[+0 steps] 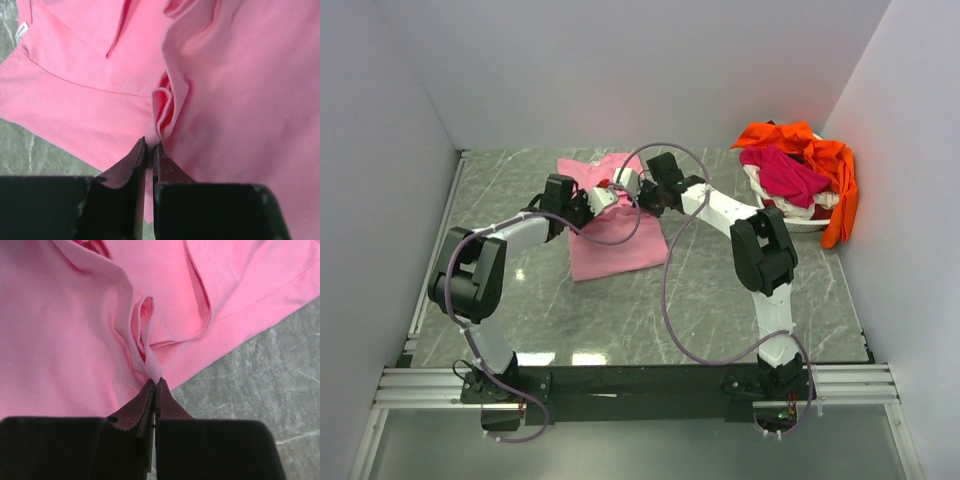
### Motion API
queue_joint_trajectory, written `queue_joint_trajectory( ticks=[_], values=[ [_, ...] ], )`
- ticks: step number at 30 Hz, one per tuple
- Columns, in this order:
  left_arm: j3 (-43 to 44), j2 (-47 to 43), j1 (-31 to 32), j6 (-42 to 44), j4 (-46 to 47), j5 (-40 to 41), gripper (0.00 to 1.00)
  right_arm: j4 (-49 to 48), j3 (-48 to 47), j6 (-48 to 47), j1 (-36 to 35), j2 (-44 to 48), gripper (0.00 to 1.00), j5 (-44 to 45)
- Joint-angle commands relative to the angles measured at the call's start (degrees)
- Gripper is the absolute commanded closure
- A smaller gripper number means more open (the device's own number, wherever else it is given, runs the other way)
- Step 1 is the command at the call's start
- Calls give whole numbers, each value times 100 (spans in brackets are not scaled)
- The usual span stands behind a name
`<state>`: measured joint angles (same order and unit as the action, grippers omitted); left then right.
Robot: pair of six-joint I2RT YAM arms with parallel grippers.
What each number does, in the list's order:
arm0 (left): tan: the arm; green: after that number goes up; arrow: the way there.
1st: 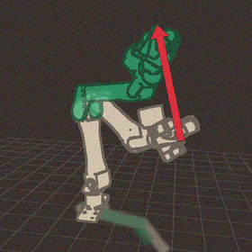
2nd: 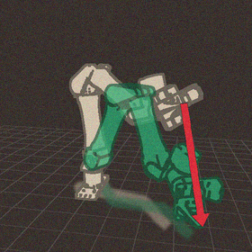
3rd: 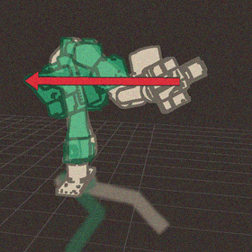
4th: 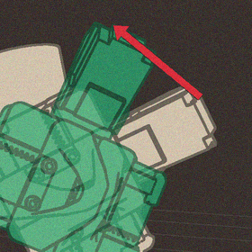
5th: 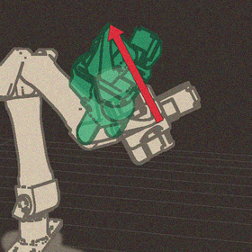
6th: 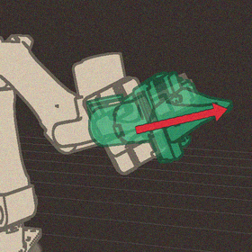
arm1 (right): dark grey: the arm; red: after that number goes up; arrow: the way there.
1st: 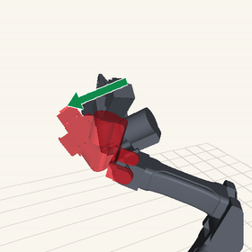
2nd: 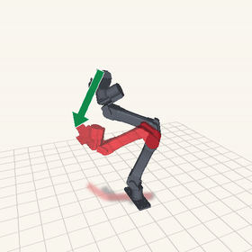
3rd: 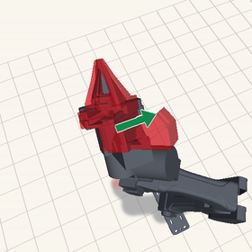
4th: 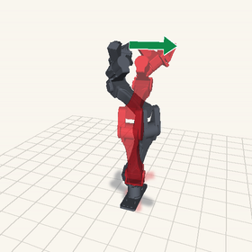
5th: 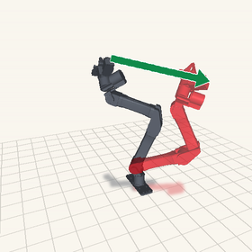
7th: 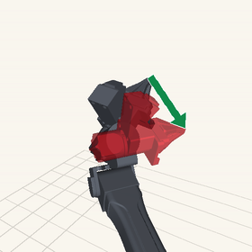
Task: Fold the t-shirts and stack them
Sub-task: Fold the tshirt
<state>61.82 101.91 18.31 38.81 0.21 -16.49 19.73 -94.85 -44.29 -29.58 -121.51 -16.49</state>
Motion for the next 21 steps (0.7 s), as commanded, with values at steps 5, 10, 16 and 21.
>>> queue_joint_trajectory(
  ticks=[5, 10, 16, 21],
  values=[
    [488, 189, -29, -249, 304, 188, 86, -266, -438, 350, 67, -214, 81, 400],
    [-38, -398, -213, -1058, 1479, 910, 26, -1005, -298, 1344, 163, -5, 38, 1051],
    [-460, -1751, -451, -1043, 1143, 440, 15, -1007, 106, 1398, 479, 689, 37, 588],
    [-1583, -3228, 93, -120, 271, -530, 18, 513, 975, -1164, 559, 1770, 34, -1581]
  ],
)
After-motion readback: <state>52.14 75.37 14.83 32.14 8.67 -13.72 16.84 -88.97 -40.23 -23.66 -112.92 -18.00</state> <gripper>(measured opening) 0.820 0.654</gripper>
